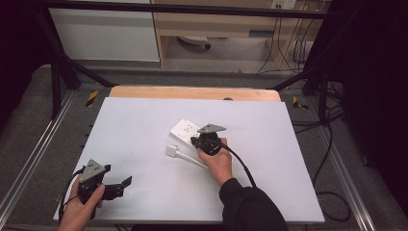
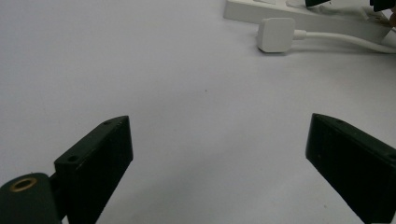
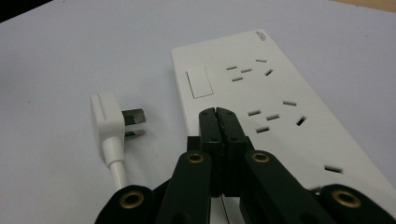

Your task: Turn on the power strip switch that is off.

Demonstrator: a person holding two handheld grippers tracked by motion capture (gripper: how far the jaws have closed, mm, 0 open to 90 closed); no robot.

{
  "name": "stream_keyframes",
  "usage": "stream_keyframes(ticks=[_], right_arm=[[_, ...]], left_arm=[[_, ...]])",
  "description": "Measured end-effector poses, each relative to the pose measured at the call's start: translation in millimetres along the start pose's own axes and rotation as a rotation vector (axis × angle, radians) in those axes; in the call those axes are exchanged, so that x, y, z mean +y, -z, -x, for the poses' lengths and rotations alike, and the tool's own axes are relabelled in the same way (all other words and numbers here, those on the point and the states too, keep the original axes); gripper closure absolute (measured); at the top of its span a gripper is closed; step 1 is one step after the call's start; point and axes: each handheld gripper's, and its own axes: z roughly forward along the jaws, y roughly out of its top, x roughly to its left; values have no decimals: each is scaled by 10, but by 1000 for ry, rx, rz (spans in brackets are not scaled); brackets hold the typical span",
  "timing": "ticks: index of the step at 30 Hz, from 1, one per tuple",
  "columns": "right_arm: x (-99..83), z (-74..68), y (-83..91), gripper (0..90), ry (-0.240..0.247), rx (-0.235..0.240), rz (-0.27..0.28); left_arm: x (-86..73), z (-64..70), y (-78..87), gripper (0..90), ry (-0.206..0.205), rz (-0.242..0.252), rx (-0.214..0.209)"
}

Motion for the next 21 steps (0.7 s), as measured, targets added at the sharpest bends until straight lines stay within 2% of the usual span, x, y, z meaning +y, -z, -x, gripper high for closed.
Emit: stream_keyframes(ticks=[9,12,16,21], right_arm=[[58,25,99,900,-1,-3,31],[60,27,114,852,11,-8,19],[92,21,176,818,2,4,43],[116,25,241,694,-19,26,49]], left_arm=[[0,2,0,74,-2,-2,1],[1,3,0,73,-3,-2,1],[1,-3,1,73,0,-1,5],[0,1,-1,74,-4,-3,2]])
